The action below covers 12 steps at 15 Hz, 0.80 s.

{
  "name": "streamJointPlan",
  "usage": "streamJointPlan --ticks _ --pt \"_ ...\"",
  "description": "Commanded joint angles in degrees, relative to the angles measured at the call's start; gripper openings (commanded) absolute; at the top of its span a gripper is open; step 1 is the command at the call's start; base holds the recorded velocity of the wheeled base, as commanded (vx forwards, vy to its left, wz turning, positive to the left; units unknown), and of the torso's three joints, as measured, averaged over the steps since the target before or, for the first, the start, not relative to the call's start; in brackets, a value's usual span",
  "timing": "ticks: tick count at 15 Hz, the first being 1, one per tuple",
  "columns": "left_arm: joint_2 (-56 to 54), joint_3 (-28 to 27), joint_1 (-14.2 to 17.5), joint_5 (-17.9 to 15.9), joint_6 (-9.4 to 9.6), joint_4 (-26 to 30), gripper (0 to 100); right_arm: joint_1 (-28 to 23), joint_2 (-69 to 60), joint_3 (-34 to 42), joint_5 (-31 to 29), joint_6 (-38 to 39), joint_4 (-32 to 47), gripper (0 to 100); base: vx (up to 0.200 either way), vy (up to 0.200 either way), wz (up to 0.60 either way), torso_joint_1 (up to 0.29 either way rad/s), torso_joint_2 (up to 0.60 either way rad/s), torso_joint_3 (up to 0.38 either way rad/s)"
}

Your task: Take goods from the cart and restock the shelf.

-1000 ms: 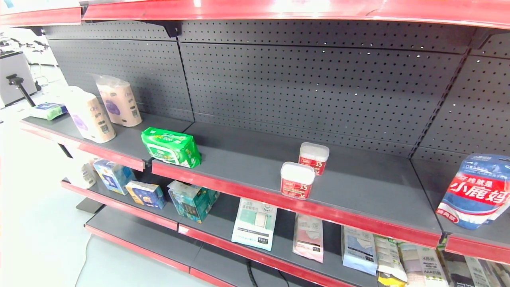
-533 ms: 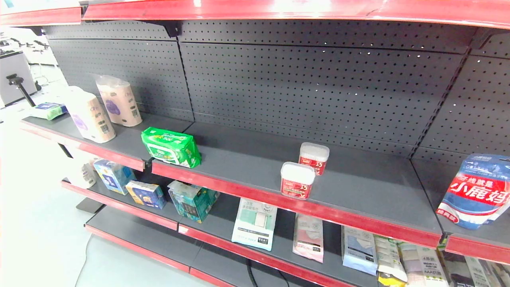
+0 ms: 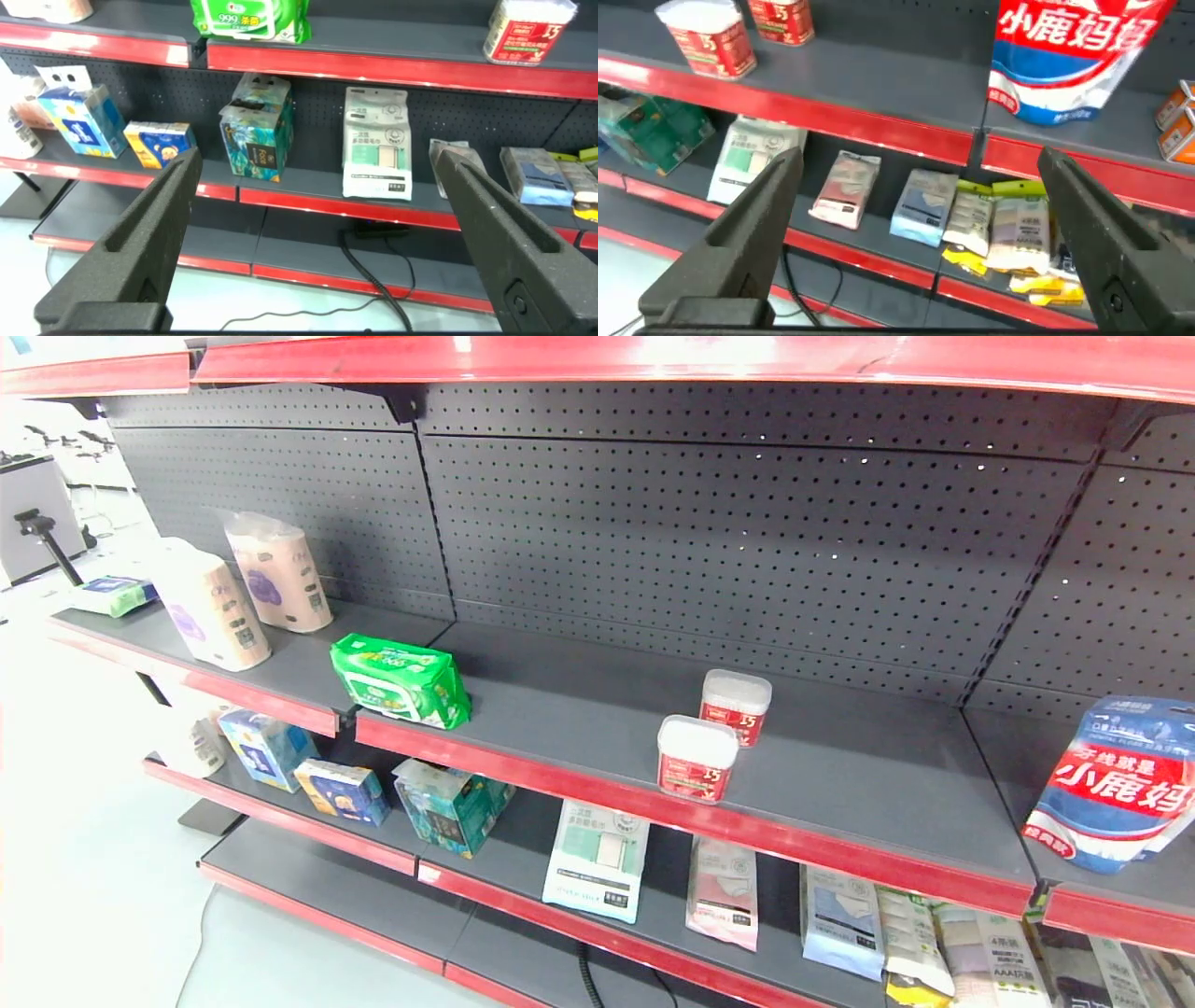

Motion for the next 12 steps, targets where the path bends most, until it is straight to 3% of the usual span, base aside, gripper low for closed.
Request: streamJointPlan --ticks 1,7,12 --pt "0.1 0.0 0.0 0.0 -0.04 0.0 100 0.2 0.4 0.1 0.0 0.6 0.1 100 0.0 0.0 0.0 0.0 0.0 0.0" --pt "0.1 0.0 0.0 0.0 -0.04 0.0 100 0.2 0.4 0.1 -0.3 3.1 0.2 100 0.0 0.0 0.0 0.0 0.0 0.0" --pt "0.1 0.0 0.0 0.0 -0.04 0.0 100 0.2 0.4 0.1 -0.3 3.2 0.2 100 0.0 0.0 -0.6 0.004 0.0 0.001"
